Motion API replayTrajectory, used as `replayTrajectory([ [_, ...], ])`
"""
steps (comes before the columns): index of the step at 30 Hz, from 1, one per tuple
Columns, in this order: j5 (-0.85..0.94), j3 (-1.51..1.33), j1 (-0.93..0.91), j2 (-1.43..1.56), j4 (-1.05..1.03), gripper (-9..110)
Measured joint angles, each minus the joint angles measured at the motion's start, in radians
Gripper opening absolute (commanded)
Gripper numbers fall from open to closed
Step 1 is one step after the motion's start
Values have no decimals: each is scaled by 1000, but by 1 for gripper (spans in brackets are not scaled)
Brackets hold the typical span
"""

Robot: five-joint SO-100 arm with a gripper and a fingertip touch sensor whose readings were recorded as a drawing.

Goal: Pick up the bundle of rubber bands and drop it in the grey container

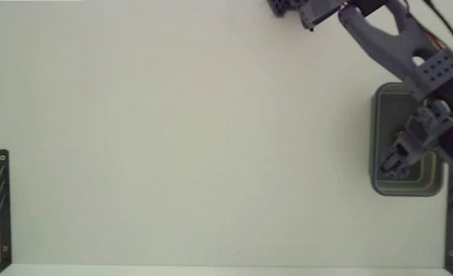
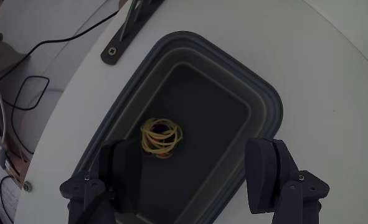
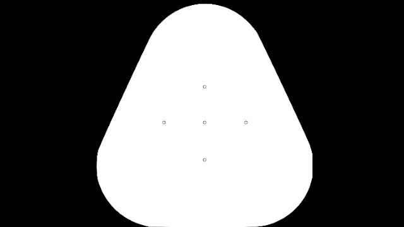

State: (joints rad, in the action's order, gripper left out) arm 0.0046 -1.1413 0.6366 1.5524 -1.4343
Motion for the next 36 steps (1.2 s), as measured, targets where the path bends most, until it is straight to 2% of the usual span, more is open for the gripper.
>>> replayTrajectory([
  [17,0,-58,-11,40,0,110],
  [36,0,-261,-161,245,0,110],
])
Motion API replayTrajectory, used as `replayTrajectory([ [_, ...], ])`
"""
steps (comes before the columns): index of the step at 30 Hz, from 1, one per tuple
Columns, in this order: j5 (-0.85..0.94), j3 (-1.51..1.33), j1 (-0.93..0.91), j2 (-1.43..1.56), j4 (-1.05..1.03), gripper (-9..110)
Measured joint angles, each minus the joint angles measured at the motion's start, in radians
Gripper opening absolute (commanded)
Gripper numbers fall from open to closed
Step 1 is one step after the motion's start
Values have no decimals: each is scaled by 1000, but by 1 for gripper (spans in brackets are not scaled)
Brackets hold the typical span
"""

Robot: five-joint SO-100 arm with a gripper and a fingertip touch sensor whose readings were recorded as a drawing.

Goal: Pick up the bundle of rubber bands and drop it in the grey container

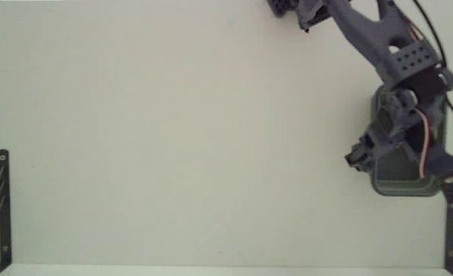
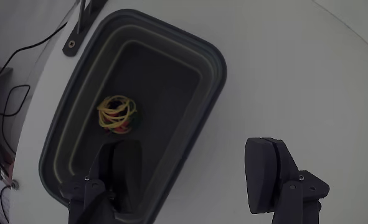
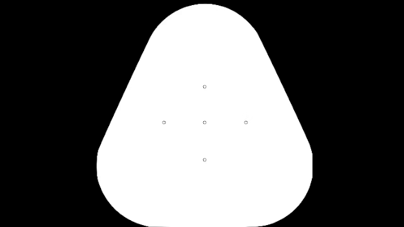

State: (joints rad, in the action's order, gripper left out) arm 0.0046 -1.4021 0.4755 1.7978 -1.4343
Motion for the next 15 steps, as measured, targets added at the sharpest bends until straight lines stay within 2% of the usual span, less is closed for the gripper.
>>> replayTrajectory([
  [15,0,-204,-163,218,6,110],
])
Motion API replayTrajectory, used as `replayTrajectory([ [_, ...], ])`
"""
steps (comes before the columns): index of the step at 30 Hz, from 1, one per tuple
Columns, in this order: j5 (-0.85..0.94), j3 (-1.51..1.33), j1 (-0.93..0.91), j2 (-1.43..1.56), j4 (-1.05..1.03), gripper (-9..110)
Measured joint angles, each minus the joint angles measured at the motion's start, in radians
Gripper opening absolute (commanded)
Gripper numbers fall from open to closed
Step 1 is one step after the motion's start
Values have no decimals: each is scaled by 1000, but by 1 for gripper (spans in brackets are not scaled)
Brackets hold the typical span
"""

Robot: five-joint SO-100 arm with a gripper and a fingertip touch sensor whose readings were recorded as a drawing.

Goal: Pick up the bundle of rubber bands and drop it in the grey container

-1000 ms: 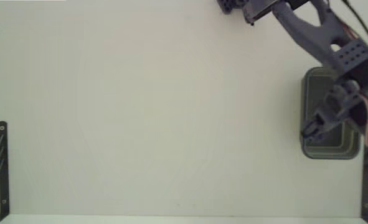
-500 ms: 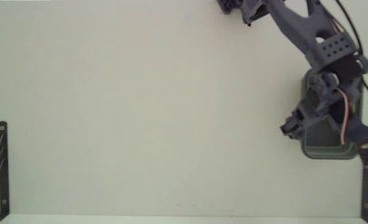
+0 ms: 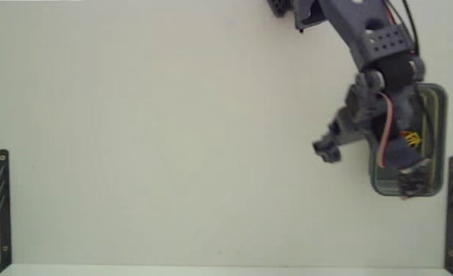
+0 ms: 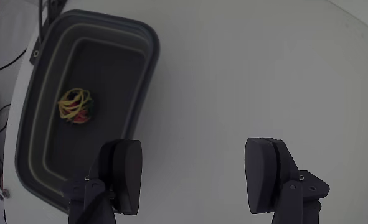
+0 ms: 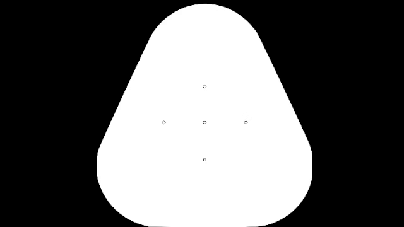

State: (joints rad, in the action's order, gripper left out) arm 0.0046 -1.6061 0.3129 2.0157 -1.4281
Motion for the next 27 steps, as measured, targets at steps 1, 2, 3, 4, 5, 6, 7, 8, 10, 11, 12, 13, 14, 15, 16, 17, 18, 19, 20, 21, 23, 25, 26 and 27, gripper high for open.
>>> replayTrajectory([
  [1,0,-11,-12,17,0,110],
  [2,0,-26,-26,34,0,110],
  [3,-2,-43,-37,49,0,110],
  [4,-2,-61,-48,64,0,110],
  [5,-2,-74,-58,74,0,110],
  [6,-2,-83,-71,87,0,110],
  [7,-3,-98,-80,107,2,110],
  [8,0,-117,-89,126,0,110],
  [10,0,-147,-107,152,0,110],
  [11,0,-163,-120,166,0,110],
  [12,0,-170,-133,176,0,110],
  [13,-3,-176,-146,192,0,110],
  [14,0,-187,-158,207,0,110],
  [15,-3,-202,-166,218,0,110],
  [16,-2,-212,-173,230,-2,110],
  [17,-2,-221,-178,242,0,110],
  [18,-3,-239,-184,255,2,110],
  [19,0,-255,-193,268,0,110],
  [20,0,-264,-202,282,0,110],
  [21,0,-275,-218,290,0,110],
  [23,-3,-288,-236,313,0,110],
  [25,0,-308,-236,331,0,110],
  [26,0,-316,-241,339,0,110],
  [27,0,-327,-253,350,0,110],
])
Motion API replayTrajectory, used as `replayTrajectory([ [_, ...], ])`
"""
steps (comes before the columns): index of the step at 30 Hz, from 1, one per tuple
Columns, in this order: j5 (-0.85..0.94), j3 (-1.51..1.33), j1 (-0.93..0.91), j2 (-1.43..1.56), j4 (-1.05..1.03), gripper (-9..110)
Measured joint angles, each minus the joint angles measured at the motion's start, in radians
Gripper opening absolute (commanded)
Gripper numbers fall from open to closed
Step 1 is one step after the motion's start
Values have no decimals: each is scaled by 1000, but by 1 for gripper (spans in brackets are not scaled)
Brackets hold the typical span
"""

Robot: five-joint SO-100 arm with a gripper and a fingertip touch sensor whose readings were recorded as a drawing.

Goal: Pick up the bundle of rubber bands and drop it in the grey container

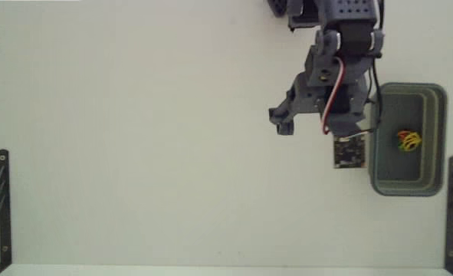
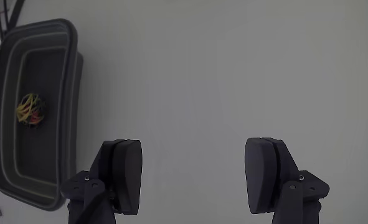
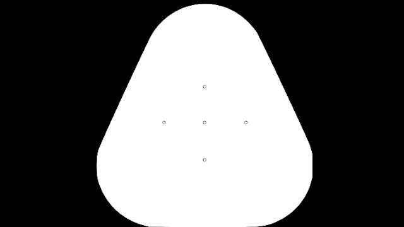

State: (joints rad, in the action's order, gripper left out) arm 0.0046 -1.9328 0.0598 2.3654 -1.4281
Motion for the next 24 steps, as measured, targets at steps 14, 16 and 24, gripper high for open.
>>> replayTrajectory([
  [14,-2,-61,-49,80,0,110],
  [16,-2,-61,-49,83,0,110],
  [24,-2,-61,-49,83,0,110],
])
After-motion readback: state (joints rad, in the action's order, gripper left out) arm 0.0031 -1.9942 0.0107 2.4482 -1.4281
